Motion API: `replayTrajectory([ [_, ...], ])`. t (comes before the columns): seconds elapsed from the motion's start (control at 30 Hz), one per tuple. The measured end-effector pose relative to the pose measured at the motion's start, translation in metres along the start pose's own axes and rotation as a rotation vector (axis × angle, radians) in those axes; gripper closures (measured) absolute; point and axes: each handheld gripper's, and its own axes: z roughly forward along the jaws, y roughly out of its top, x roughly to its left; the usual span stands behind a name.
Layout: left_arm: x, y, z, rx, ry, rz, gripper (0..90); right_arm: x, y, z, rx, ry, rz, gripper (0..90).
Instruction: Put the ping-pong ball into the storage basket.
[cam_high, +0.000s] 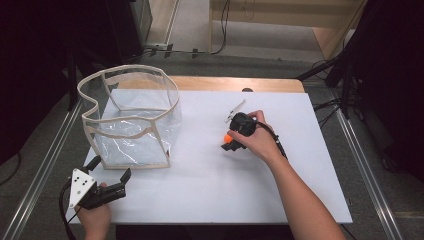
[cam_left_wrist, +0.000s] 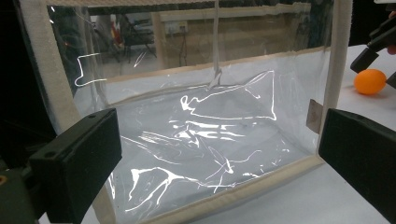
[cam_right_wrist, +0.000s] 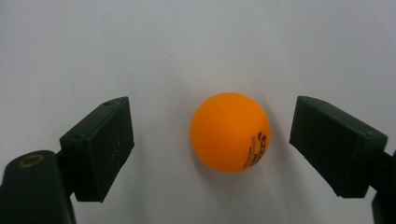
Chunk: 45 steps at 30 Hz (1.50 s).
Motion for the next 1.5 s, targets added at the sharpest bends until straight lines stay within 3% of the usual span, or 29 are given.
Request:
replayTrajectory([
  [0.23, 0.0, 0.0, 0.0, 0.001, 0.0, 0.0, 0.1, -0.002, 0.0, 0.004, 0.023, -0.006, 0.006, 27.3],
  [0.57, 0.0, 0.0, 0.0, -0.001, -0.001, -0.004, 0.1, -0.005, -0.001, 0.008, 0.041, -0.035, 0.025, 32.8],
  [0.77, 0.0, 0.0, 0.0, -0.001, 0.0, -0.003, 0.1, -0.005, -0.001, 0.009, 0.049, -0.035, 0.033, 47.5],
  [1.13, 0.0, 0.0, 0.0, 0.0, 0.0, -0.003, 0.1, -0.007, 0.003, 0.001, 0.053, -0.018, 0.016, 47.6],
  [1.5, 0.001, 0.0, 0.0, 0.0, -0.001, -0.001, 0.1, -0.006, 0.008, -0.009, 0.047, 0.023, -0.035, 47.6],
])
